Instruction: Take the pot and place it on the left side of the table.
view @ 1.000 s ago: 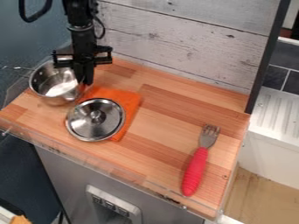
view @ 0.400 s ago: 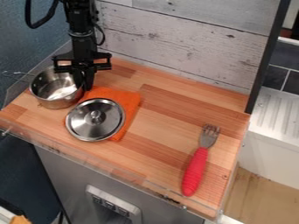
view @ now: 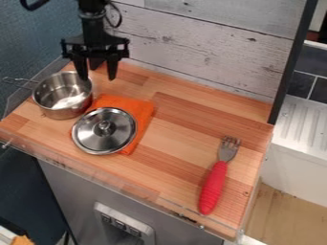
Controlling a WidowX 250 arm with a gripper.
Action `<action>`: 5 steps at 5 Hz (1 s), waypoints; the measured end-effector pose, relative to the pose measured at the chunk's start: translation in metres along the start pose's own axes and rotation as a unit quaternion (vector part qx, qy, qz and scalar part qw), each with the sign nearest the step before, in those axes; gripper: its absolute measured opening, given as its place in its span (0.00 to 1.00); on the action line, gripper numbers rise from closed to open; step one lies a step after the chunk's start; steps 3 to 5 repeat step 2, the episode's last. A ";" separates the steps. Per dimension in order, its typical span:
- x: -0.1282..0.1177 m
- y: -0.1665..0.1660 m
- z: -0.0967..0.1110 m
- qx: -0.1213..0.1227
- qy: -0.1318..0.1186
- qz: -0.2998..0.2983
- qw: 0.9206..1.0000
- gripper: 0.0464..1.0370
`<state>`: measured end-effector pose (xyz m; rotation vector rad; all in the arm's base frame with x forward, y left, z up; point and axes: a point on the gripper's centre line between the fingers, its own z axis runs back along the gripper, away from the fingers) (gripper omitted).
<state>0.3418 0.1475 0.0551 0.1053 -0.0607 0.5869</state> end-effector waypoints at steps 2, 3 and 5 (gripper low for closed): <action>-0.002 -0.008 0.015 -0.028 -0.015 -0.074 0.997 0.97; -0.002 -0.008 0.015 -0.028 -0.015 -0.074 0.997 0.97; -0.002 -0.008 0.015 -0.028 -0.015 -0.074 0.997 0.97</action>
